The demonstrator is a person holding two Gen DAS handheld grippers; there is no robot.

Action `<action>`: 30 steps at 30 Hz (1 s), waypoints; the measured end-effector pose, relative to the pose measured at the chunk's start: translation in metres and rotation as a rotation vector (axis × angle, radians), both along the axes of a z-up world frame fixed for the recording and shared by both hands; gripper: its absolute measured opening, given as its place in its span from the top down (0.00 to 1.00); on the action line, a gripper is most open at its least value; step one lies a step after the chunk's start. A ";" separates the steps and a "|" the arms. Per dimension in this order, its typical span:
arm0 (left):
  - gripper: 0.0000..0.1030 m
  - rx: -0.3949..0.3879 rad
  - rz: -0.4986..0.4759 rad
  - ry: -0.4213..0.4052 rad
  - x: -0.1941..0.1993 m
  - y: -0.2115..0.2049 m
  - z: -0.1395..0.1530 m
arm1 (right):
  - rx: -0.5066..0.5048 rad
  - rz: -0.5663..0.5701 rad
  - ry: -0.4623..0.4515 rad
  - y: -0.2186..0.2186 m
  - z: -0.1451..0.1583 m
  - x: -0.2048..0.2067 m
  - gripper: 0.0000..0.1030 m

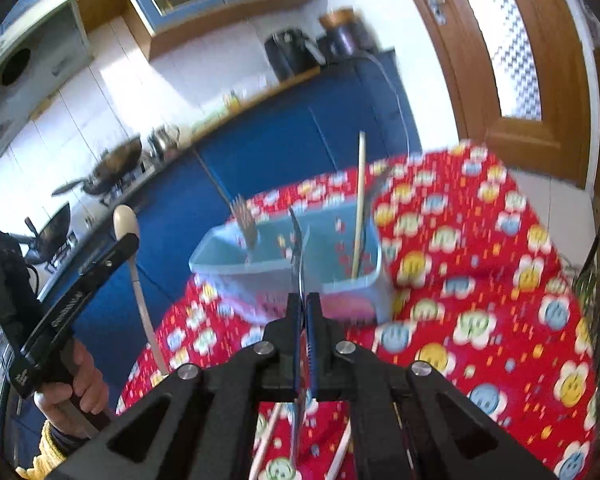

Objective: Organize utensils
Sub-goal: 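Lift the spatula with the left tool while the right tool lifts the knife over the box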

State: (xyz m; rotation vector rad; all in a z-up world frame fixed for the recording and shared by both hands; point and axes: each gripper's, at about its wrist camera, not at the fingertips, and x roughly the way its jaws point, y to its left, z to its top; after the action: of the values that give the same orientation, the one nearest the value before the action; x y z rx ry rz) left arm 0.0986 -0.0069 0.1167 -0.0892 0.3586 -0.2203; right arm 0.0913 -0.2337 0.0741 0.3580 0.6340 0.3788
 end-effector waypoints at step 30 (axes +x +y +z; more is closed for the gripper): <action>0.96 0.034 0.088 -0.155 0.089 -0.025 0.004 | -0.067 -0.062 -0.258 -0.012 0.086 0.057 0.97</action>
State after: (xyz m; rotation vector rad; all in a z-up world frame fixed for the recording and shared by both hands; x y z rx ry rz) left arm 0.1876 -0.0322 0.1209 -0.0541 0.2036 -0.1334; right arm 0.1485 -0.2459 0.1601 0.2591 0.3816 0.3365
